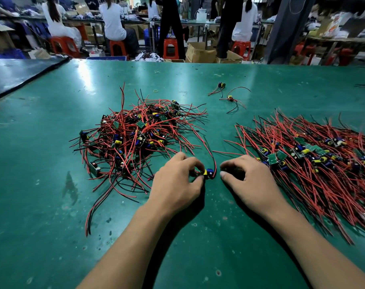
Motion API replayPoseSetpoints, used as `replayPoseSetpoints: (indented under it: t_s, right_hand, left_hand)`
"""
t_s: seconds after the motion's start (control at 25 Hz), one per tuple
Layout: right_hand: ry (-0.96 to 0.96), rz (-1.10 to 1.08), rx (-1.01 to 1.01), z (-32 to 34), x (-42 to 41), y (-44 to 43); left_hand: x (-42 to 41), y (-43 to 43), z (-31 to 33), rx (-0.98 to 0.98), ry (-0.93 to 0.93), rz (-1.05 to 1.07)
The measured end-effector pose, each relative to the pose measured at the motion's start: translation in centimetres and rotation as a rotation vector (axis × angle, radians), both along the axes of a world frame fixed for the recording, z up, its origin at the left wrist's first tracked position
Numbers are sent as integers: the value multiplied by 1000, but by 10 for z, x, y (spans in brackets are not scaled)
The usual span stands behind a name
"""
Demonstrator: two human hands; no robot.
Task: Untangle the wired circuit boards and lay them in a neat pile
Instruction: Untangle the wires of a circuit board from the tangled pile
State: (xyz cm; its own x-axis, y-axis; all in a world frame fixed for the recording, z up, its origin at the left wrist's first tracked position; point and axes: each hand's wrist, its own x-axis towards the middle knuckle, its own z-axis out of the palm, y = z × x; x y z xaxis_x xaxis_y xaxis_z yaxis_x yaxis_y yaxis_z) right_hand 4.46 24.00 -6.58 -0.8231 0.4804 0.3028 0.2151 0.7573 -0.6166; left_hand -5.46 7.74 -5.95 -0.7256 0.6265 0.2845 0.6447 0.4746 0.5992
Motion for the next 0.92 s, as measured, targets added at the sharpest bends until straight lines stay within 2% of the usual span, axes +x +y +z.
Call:
replayPoseSetpoints:
  t_s: [0.2, 0.44, 0.56, 0.64, 0.72, 0.8, 0.92]
  right_hand:
    - [-38, 32, -8, 1, 1, -2]
    - [-33, 44, -25, 1, 0, 0]
    - [-29, 32, -23, -1, 1, 2]
    - [25, 12, -46, -1, 1, 3]
    - [92, 9, -157, 1, 0, 3]
    - [117, 78, -363, 4, -1, 0]
    - [135, 218, -705, 9, -2, -7]
  left_hand:
    - [3, 1, -1, 1, 68, -106]
    - [10, 13, -4, -80, 116, -120]
    - [12, 13, -6, -30, 146, -78]
    - [11, 13, -5, 33, 235, -55]
    - [11, 14, -5, 105, 332, -45]
    - [12, 14, -4, 165, 359, -51]
    - [15, 15, -3, 242, 252, -119]
